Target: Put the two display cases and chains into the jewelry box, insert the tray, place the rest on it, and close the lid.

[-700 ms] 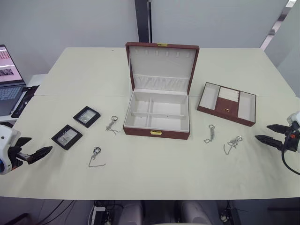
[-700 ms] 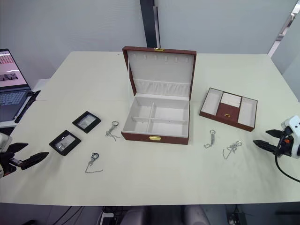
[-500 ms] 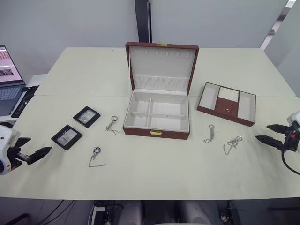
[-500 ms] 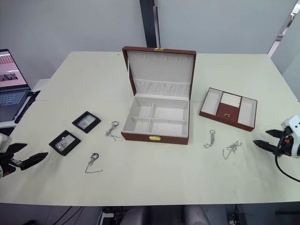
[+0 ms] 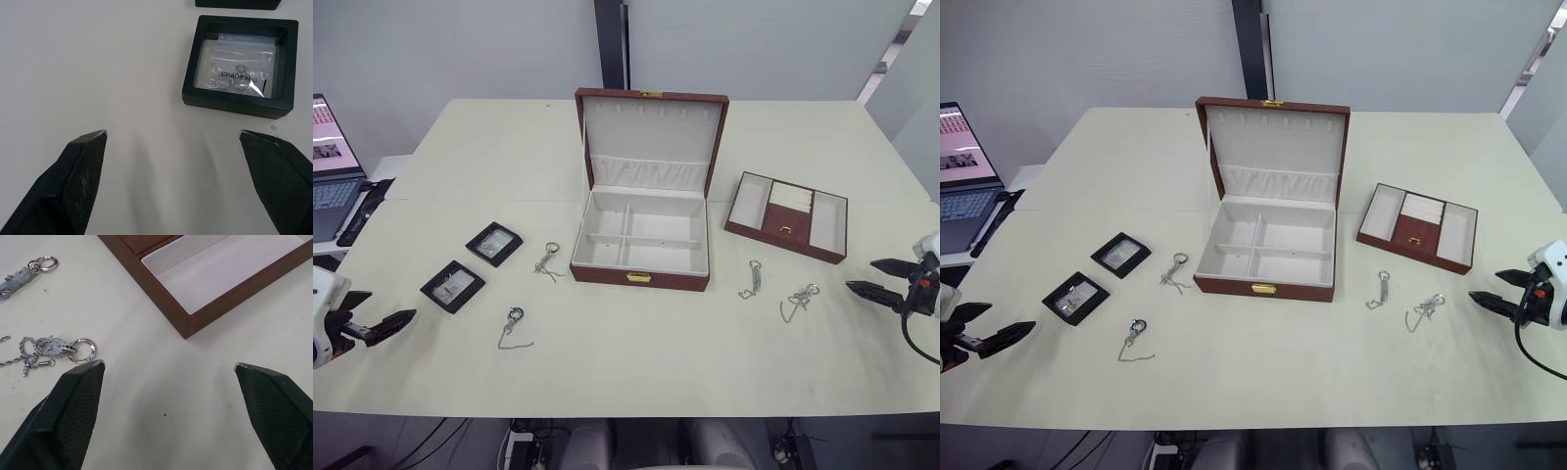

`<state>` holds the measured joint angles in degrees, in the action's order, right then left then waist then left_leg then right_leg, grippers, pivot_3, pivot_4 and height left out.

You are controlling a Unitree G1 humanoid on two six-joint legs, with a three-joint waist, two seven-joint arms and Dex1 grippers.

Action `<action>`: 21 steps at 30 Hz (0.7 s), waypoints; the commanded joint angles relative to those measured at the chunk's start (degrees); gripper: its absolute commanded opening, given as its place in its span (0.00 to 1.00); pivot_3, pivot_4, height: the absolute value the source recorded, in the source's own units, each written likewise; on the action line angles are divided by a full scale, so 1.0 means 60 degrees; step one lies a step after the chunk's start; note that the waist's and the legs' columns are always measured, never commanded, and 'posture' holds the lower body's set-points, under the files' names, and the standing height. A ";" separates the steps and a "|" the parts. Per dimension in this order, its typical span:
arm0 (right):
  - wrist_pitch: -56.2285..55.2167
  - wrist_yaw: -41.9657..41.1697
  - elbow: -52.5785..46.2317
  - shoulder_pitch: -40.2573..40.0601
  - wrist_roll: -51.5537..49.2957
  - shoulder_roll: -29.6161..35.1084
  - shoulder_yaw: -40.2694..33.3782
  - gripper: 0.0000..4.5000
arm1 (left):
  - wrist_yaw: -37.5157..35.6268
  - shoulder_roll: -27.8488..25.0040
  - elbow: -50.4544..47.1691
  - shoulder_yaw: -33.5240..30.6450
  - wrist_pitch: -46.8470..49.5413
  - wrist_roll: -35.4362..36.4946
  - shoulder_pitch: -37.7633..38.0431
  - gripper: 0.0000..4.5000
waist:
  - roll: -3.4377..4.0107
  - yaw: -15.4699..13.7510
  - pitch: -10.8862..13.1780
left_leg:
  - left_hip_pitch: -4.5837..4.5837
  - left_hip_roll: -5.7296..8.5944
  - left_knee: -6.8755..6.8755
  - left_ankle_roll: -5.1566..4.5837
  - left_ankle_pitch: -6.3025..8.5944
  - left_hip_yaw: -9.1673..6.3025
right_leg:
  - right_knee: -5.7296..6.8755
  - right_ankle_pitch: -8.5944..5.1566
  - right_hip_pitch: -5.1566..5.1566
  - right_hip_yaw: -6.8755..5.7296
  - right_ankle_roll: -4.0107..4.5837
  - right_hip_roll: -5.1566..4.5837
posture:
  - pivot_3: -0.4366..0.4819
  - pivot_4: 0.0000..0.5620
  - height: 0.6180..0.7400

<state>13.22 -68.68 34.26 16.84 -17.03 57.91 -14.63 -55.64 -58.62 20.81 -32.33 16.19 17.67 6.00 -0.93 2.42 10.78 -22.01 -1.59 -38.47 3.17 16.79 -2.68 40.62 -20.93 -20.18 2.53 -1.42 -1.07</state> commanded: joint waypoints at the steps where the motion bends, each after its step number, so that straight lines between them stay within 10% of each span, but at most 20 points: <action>1: -0.0057 -0.0058 -0.0007 0.0142 -0.0099 0.0238 -0.0286 1.00 | 0.0059 -0.0174 -0.0051 -0.0271 -0.0090 0.0025 -0.0049 1.00 | 0.0000 0.0000 0.0000 | 0.0000 0.0000 0.0000 0.0000 0.0000 0.0000 | 0.0000 0.0000 0.0000 0.0001 0.0000 0.0000 | 0.48 0.27 1.00; 15: 0.0114 0.0228 -0.0033 0.0412 -0.0577 0.0069 -0.0820 1.00 | 0.0408 -0.0087 -0.0022 -0.0376 -0.0098 0.0056 -0.0206 1.00 | 0.0000 0.0010 0.0000 | 0.0001 0.0000 -0.0001 0.0000 0.0000 0.0002 | 0.0002 0.0000 0.0000 0.0000 0.0000 0.0000 | 0.48 0.27 1.00; 21: 0.2264 0.0873 -0.3045 0.0292 -0.2364 -0.0497 -0.1758 1.00 | 0.0962 0.0361 -0.1205 -0.0788 0.1015 0.1277 -0.1435 1.00 | 0.0000 -0.0006 0.0000 | -0.0001 -0.0003 -0.0008 0.0001 0.0000 -0.0007 | 0.0017 0.0000 0.0001 -0.0002 0.0000 0.0000 | 0.48 0.27 1.00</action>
<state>23.95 -64.54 22.46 18.72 -27.95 55.40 -23.62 -51.11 -56.70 17.66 -35.41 20.46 22.74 -1.15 -0.93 2.39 10.78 -22.04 -1.62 -38.53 3.18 16.79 -2.74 40.72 -20.93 -20.18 2.52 -1.42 -1.07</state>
